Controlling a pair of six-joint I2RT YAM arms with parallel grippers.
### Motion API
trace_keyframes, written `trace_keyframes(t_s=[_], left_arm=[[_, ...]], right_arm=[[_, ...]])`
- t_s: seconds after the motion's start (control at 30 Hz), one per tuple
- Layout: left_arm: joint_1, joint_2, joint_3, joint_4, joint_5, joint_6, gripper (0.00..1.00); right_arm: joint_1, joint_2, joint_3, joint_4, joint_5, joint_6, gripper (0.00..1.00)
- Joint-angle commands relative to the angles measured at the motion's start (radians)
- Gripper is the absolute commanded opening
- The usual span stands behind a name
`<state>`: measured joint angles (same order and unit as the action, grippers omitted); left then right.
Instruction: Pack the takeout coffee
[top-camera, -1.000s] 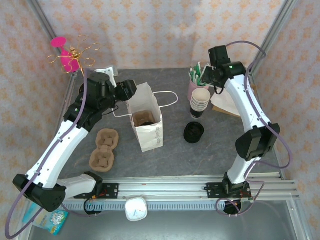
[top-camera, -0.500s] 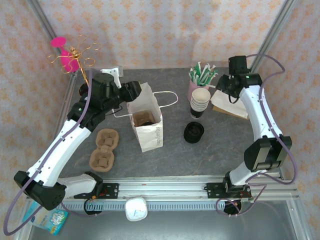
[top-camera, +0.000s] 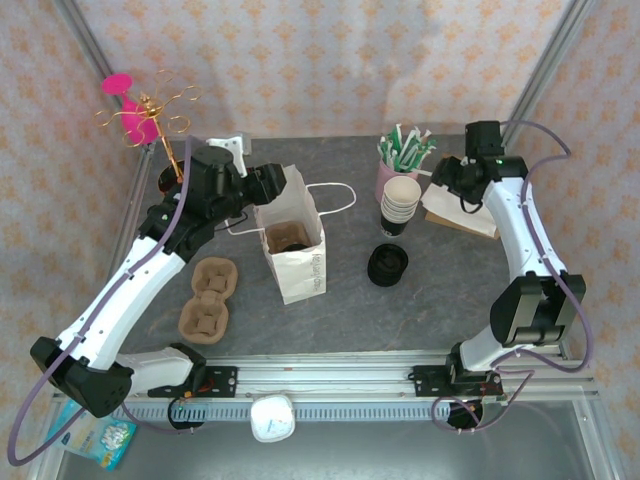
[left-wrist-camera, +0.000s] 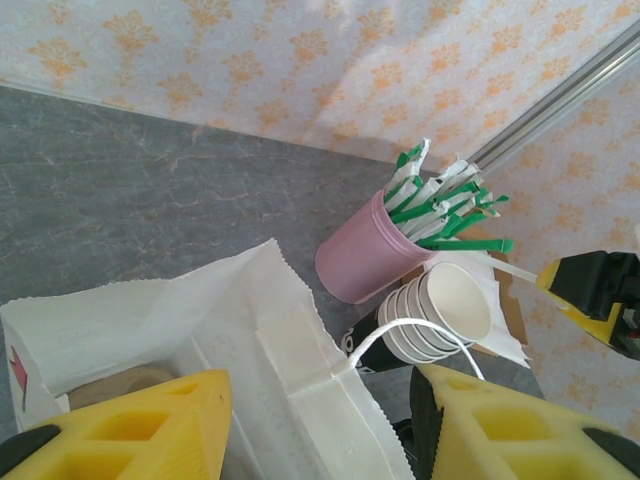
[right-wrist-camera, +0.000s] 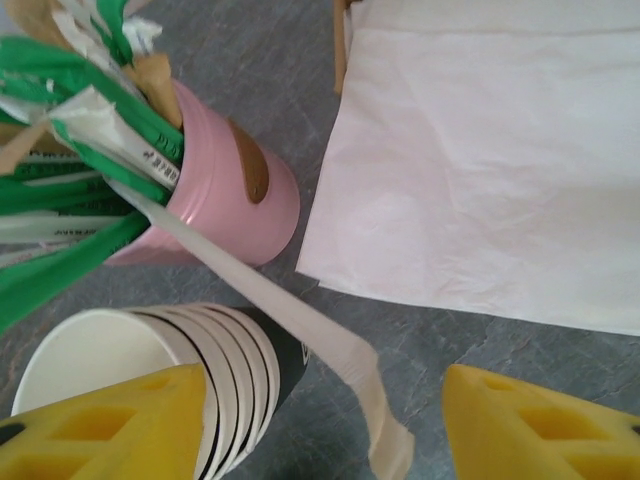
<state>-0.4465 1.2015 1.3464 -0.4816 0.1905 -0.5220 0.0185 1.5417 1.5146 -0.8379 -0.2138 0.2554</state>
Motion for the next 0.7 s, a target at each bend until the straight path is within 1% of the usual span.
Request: trace_keyframes(t_s=[0.0, 0.17, 0.2, 0.3, 0.37, 0.43, 0.5, 0.57, 0.67], left_arm=[[-0.006, 0.007, 0.037, 0.006, -0.028, 0.016, 0.52], [-0.006, 0.012, 0.042, 0.003, -0.029, 0.014, 0.52], [-0.006, 0.015, 0.043, 0.003, -0.029, 0.015, 0.52], [-0.007, 0.019, 0.048, 0.005, -0.028, 0.017, 0.52], [-0.007, 0.022, 0.054, 0.004, -0.028, 0.016, 0.52], [-0.008, 0.028, 0.061, 0.003, -0.024, 0.017, 0.52], [-0.009, 0.03, 0.068, -0.002, -0.026, 0.016, 0.52], [-0.008, 0.03, 0.069, -0.003, -0.031, 0.017, 0.52], [-0.008, 0.029, 0.071, -0.007, -0.04, 0.017, 0.52]], right_arm=[[0.0, -0.01, 0.0, 0.038, -0.014, -0.007, 0.58], [-0.001, -0.01, 0.004, 0.051, -0.019, -0.009, 0.42], [0.0, -0.009, 0.006, 0.049, -0.013, -0.009, 0.41], [-0.001, -0.011, 0.006, 0.046, -0.001, -0.012, 0.3], [-0.001, -0.012, 0.007, 0.043, -0.001, -0.014, 0.27], [-0.001, -0.018, 0.012, 0.047, -0.004, -0.016, 0.21], [-0.001, -0.028, 0.012, 0.051, -0.006, -0.015, 0.18], [-0.001, -0.034, 0.02, 0.048, -0.007, -0.017, 0.11], [-0.002, -0.043, 0.032, 0.043, -0.018, -0.022, 0.04]])
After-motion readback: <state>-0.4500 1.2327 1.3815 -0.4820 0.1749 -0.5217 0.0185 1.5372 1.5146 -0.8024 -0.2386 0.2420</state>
